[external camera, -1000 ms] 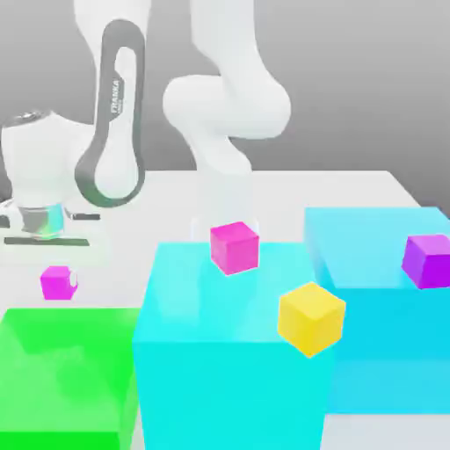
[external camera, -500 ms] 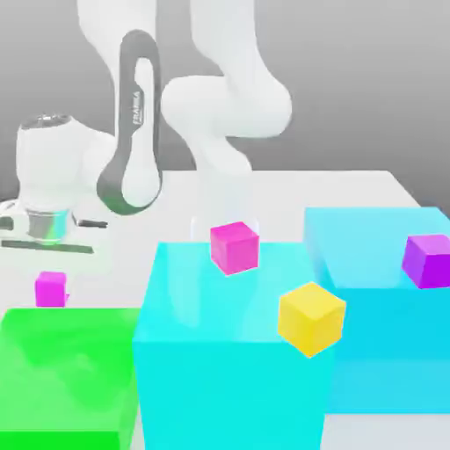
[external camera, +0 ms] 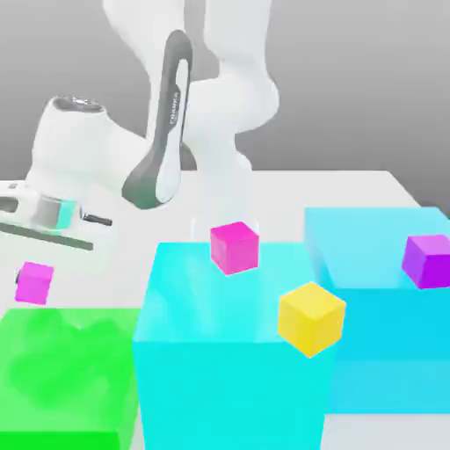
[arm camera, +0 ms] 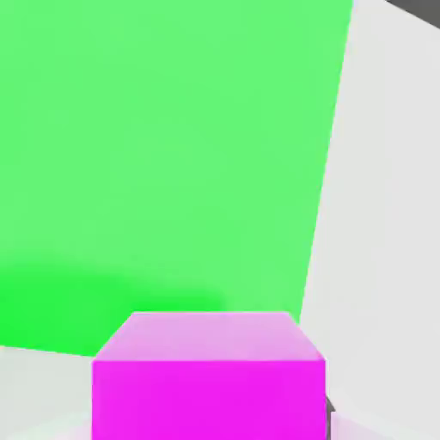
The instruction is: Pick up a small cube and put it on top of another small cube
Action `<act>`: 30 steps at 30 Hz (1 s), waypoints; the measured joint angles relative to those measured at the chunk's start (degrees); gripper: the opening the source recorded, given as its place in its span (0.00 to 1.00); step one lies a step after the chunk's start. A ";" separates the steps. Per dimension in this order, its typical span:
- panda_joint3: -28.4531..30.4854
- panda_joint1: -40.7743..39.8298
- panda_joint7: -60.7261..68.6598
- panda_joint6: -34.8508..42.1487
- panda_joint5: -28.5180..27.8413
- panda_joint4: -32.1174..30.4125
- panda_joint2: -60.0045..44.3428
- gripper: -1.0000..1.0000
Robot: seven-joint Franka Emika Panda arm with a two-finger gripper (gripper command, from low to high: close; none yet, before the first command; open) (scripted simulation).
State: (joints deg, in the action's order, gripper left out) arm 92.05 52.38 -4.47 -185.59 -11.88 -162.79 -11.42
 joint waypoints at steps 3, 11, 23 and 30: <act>4.68 8.17 -0.85 -1.16 0.72 0.87 -0.95 0.00; 14.90 27.96 -3.72 -3.85 2.59 2.93 -3.97 0.00; 3.64 32.70 -7.30 -3.29 3.18 13.35 6.18 0.00; -0.23 33.30 -9.27 -2.01 1.29 15.26 8.98 0.00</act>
State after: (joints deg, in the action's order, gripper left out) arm 91.82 85.68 -13.75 -187.60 -10.58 -147.54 -2.43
